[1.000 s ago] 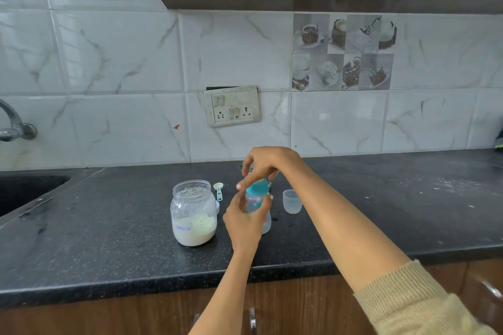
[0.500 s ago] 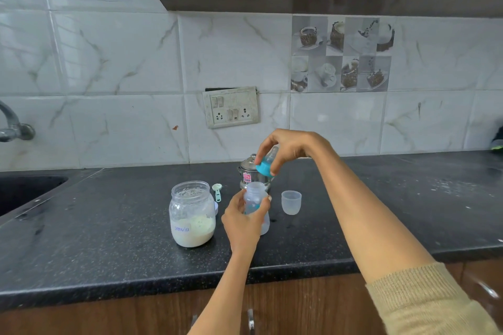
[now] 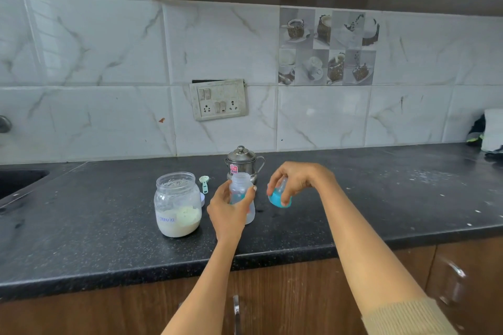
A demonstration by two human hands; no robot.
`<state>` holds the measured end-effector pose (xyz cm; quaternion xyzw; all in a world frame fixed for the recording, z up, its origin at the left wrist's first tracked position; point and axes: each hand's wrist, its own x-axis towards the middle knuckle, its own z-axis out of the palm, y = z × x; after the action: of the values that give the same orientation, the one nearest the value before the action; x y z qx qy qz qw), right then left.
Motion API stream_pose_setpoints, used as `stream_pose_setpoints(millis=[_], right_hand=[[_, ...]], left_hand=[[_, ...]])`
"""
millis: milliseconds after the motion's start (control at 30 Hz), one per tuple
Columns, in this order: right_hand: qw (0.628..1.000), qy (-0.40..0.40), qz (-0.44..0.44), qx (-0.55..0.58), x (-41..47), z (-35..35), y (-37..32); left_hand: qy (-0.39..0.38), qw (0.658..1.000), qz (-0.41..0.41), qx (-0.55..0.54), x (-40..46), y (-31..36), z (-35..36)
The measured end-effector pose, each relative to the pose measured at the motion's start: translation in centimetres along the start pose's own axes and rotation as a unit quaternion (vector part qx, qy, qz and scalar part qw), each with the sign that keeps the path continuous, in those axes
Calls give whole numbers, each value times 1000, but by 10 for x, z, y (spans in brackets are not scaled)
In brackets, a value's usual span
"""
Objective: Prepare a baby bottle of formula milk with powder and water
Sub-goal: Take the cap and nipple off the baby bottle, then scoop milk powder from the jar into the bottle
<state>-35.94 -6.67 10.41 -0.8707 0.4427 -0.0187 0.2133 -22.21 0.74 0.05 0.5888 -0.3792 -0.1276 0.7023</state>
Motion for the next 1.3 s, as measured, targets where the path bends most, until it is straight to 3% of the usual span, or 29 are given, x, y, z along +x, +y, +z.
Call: stream_pose_setpoints(millis=[333, 767, 1000, 1167, 1300], right_hand=[[999, -13, 35, -29, 21, 40, 13], [999, 31, 21, -14, -3, 8, 6], [996, 75, -34, 26, -14, -10, -23], [985, 130, -94, 66, -2, -17, -60], [976, 155, -119, 91, 15, -17, -89]], left_hand=[[4, 1000, -1, 2, 1, -2, 2], [20, 1000, -16, -5, 3, -2, -2], [53, 990, 126, 45, -18, 17, -9], [134, 965, 223, 44, -12, 40, -32], [186, 956, 224, 31, -2, 51, -61]])
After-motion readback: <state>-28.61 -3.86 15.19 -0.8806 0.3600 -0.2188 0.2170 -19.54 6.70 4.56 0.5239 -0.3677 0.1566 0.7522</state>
